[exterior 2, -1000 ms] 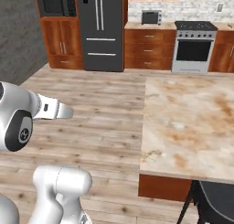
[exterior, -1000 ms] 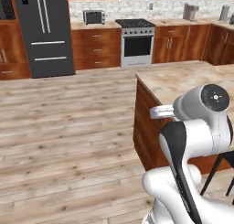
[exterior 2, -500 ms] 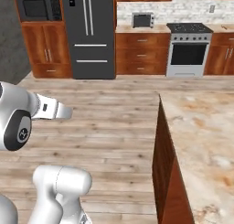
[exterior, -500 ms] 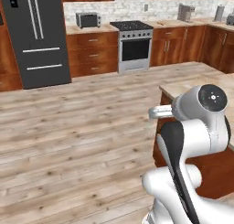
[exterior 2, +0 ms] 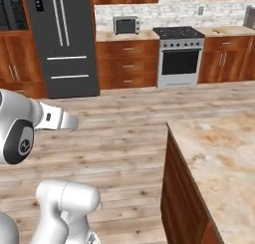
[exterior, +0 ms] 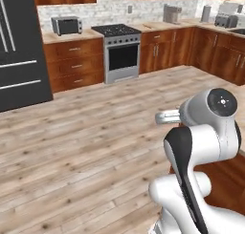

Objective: Take the fork and place it on the left side of the plate. Then take the spoon and place it on the right side of the plate. Make sure they're directly next to the plate.

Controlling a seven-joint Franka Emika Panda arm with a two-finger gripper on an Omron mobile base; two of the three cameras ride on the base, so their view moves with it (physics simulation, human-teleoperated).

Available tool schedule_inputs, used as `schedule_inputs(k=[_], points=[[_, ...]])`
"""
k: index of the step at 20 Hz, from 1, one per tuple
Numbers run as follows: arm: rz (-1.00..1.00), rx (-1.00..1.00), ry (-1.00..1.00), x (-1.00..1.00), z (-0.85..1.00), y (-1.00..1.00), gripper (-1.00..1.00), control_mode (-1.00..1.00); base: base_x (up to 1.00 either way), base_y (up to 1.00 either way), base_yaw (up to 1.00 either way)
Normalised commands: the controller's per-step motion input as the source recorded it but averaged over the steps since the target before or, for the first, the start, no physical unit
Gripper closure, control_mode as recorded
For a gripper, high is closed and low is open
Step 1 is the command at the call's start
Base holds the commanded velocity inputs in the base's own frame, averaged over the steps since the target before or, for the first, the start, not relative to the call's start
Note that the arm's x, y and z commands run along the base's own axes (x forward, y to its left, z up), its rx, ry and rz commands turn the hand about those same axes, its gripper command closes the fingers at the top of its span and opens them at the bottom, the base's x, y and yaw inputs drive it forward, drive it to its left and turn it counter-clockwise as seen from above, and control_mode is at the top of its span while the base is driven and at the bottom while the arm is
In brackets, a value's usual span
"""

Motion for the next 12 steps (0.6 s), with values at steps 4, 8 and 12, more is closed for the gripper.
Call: schedule_inputs(k=[4,8,12], points=[[0.00,0.00,0.00,0.00,0.00,0.00,-1.00,1.00,1.00,0.42,-0.34],[0.00,0.00,0.00,0.00,0.00,0.00,-1.00,1.00,1.00,0.47,-0.33],[0.00,0.00,0.00,0.00,0.00,0.00,-1.00,1.00,1.00,0.49,-0.31]])
